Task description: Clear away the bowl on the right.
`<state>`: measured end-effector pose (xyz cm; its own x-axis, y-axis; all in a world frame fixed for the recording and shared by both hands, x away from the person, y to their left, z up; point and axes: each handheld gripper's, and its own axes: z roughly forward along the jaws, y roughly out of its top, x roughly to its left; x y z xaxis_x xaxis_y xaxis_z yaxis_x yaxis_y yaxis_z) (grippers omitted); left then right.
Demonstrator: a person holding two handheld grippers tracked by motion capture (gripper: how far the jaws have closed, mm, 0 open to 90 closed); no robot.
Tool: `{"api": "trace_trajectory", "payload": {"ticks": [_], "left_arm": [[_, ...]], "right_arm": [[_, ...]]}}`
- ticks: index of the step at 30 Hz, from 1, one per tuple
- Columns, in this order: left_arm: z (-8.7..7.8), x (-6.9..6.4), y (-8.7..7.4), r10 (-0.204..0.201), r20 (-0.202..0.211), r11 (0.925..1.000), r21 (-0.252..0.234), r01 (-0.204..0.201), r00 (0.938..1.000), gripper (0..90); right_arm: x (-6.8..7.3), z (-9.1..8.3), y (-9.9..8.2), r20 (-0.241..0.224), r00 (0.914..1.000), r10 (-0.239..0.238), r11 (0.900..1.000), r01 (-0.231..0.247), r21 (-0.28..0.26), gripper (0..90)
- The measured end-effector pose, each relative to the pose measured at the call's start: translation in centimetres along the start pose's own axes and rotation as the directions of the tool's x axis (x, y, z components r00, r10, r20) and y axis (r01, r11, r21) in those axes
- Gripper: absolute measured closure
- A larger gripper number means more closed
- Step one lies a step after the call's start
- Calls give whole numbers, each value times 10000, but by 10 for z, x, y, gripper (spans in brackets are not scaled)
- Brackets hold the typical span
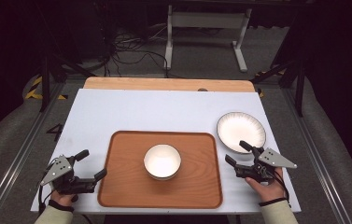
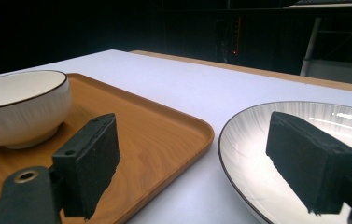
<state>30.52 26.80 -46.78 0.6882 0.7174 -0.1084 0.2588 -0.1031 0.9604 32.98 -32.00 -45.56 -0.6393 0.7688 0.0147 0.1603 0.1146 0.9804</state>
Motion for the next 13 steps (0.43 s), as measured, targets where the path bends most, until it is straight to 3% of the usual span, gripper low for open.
{"api": "trace_trajectory", "payload": {"ticks": [13], "left_arm": [[0,0,0,-1,-14,10000,-30,1,10000,3]], "right_arm": [[-2,-2,-2,-72,9999,148,9997,-150,-207,139]]}}
